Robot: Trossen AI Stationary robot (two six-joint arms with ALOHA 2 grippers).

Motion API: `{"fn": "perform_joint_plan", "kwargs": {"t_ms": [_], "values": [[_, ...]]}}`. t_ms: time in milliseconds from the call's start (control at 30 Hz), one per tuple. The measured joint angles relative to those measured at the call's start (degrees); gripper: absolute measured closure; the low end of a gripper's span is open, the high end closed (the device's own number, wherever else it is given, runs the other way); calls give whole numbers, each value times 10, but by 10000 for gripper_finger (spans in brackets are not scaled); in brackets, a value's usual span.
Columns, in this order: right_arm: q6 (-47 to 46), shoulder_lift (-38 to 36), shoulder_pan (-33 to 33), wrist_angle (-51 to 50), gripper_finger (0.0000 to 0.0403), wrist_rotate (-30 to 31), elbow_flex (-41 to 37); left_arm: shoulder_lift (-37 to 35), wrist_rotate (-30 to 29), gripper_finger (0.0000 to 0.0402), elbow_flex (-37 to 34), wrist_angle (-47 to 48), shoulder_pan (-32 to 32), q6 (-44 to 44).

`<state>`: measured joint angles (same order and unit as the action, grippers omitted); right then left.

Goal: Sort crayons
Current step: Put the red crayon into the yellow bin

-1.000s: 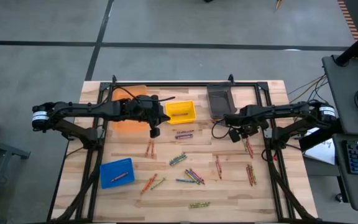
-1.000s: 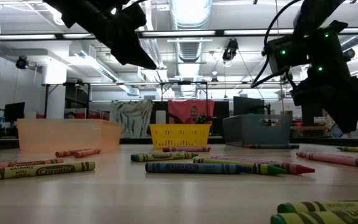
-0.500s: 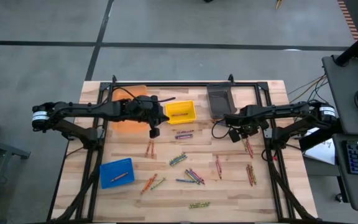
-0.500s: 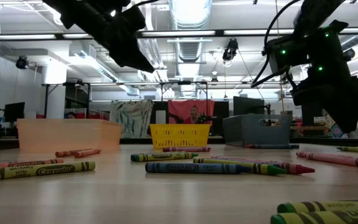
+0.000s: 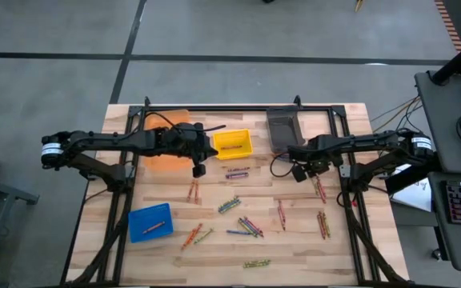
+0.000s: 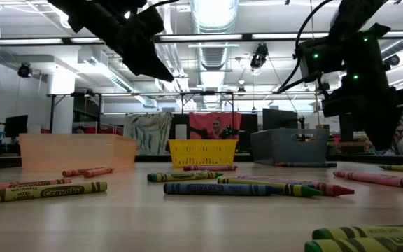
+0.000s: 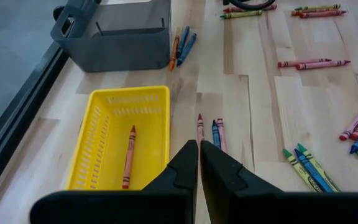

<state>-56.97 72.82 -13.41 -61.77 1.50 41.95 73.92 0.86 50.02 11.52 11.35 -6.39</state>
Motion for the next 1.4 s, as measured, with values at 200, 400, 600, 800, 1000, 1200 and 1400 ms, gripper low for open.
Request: {"fn": "perform_joint_plan", "kwargs": {"t_ms": [200, 400, 600, 800, 1000, 1200, 1400], "values": [[-1, 0, -7, 13, 344, -16, 1, -17, 1, 400, 0, 0, 3, -46], [-15, 0, -35, -84, 344, -72, 0, -36, 14, 400, -3, 0, 35, -83], [-15, 0, -45, -94, 344, -89, 0, -37, 17, 400, -4, -1, 83, -99], [14, 1, -45, -38, 344, -89, -5, -37, 17, 400, -4, -1, 101, -94], [26, 1, -45, -20, 350, -88, -3, -37, 17, 400, -4, -6, 101, -102], [3, 1, -47, -20, 339, -78, -3, -37, 17, 400, -4, -20, 104, -124], [-31, 1, -48, -24, 289, -92, -4, -37, 17, 400, -4, -22, 121, -127]]}}
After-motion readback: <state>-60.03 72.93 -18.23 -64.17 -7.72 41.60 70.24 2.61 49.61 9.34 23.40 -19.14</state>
